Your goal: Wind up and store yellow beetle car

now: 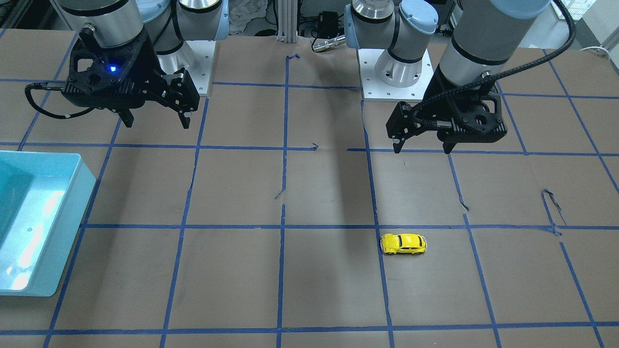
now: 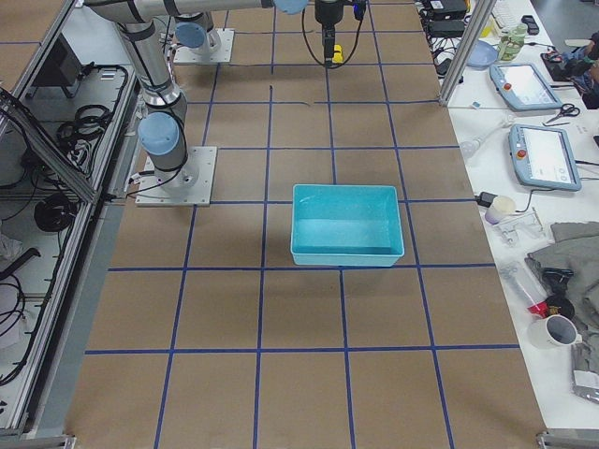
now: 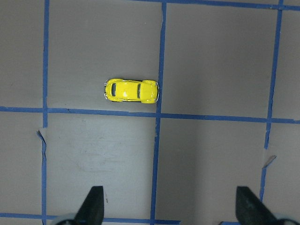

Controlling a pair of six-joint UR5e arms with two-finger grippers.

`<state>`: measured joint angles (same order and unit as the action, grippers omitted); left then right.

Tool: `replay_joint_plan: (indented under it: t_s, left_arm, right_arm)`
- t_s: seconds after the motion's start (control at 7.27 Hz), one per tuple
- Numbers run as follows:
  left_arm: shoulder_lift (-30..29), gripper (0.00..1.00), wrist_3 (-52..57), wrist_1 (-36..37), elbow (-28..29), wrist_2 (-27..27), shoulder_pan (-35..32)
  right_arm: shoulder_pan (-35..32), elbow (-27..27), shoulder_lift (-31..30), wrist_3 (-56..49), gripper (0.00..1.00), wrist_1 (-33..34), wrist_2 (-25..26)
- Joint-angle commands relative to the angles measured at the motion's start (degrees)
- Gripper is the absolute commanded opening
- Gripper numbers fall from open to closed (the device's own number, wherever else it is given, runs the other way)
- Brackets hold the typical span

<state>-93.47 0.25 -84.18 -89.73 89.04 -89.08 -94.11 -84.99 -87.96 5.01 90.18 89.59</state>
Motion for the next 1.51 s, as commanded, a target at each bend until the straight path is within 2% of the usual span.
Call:
replay_joint_plan:
  t_s: [0.0,0.14,0.55,0.69,1.1,1.24,1.38]
  left_arm:
    - [-3.28,1.0,8.39,3.64,-0.35,-0.09,0.05]
    - [-5.29,1.0,14.2,6.89,-0.19,-0.18,0.05]
    - [-10.04,1.0,34.41,8.24,-0.36,0.35,0.05]
    - [-13.11,1.0,39.6,12.59,-0.45,0.43,0.14]
    - [-18.66,1.0,65.49,19.9,-5.62,0.44,1.1]
    - [-19.28,1.0,75.24,20.02,-6.59,0.35,2.32]
    - [-19.9,1.0,79.95,20.02,-6.69,0.17,2.86]
  right_arm:
    - [-0.02,0.0,0.07,0.0,1.0,0.0,-0.21]
    - [0.06,0.0,0.07,0.0,1.0,0.0,-0.3]
    - [0.06,0.0,0.07,0.0,1.0,0.09,-0.65]
    - [0.07,0.0,0.07,0.0,1.0,0.09,-0.65]
    - [0.06,-0.09,0.07,0.09,1.0,0.18,-0.74]
    - [0.07,0.0,0.07,0.09,1.0,0.18,-0.74]
    - [0.07,-0.09,0.15,0.09,1.0,0.18,-0.74]
